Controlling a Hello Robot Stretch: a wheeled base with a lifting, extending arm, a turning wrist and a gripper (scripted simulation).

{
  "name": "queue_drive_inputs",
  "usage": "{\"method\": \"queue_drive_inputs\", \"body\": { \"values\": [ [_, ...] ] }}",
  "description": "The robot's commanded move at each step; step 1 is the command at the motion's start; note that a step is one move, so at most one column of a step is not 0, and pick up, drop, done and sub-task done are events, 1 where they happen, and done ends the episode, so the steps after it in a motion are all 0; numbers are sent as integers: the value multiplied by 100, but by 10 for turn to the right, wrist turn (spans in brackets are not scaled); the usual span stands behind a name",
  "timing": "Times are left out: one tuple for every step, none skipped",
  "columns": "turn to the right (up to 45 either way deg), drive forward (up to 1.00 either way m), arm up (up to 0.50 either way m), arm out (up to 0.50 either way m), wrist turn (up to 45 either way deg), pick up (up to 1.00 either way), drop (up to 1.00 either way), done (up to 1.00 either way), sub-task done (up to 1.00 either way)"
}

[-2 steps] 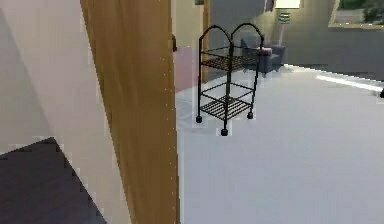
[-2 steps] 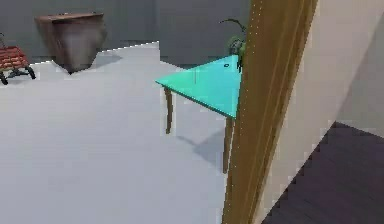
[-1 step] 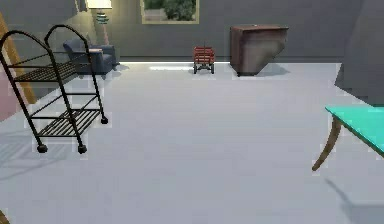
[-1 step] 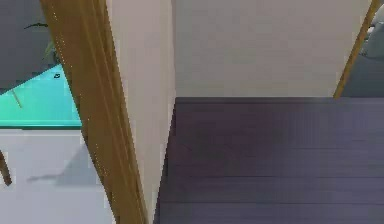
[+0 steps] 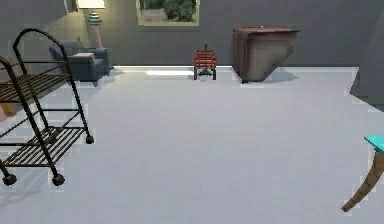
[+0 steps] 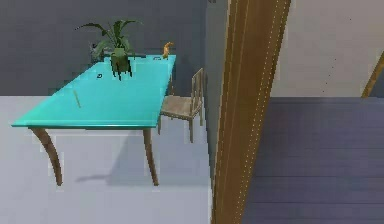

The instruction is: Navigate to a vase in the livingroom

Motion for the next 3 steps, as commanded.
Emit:
{"method": "queue_drive_inputs", "body": {
  "values": [
    [30, 0, 0, 0, 0, 0, 0, 0, 0],
    [0, 30, 0, 0, 0, 0, 0, 0, 0],
    [-450, 0, 0, 0, 0, 0, 0, 0, 0]
  ]
}}
